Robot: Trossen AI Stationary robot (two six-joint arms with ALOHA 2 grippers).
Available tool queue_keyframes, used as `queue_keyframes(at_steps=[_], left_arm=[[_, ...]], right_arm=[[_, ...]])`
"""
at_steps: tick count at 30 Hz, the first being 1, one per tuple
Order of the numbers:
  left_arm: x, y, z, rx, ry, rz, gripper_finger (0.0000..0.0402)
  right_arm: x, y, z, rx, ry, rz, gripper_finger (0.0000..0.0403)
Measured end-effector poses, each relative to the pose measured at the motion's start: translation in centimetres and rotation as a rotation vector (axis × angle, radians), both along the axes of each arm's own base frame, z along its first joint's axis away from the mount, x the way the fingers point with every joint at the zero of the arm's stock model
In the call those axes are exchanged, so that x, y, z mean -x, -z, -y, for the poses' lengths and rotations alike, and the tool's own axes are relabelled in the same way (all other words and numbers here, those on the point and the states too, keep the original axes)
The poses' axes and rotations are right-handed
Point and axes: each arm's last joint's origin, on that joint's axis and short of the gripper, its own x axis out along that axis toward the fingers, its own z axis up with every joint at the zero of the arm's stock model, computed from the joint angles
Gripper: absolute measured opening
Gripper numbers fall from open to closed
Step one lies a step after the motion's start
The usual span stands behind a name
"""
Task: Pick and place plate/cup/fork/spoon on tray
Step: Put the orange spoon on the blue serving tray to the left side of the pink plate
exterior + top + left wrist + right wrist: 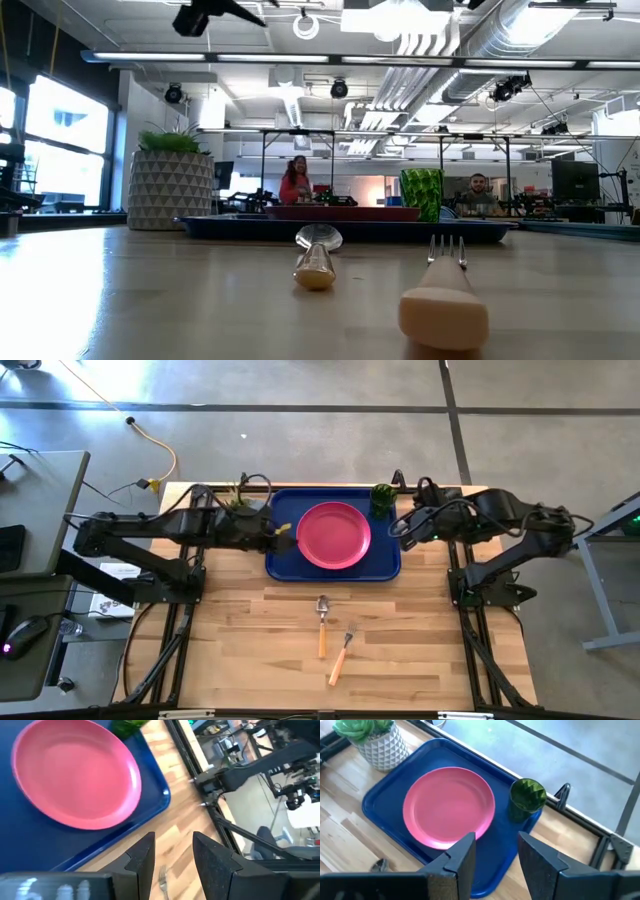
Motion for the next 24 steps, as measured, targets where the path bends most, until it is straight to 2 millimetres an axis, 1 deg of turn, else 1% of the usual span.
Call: queue_keyframes(at_steps=[6, 13, 24], left_arm=[[-2.5, 0.4, 0.7, 0.015, 0.017, 0.091, 0.0120], [-4.4, 1.6, 1.2, 0.045, 0.006, 0.105, 0.0120], [-7.4, 5.9, 2.6, 0.101, -0.004, -0.047, 0.0119]], right_arm=[[0.8, -0.2, 0.1, 0.035, -0.050, -0.052, 0.0138], [1.2, -0.3, 0.1, 0.059, -0.089, -0.087, 0.0138], [1.2, -0.2, 0.1, 0.052, -0.107, -0.096, 0.0138]])
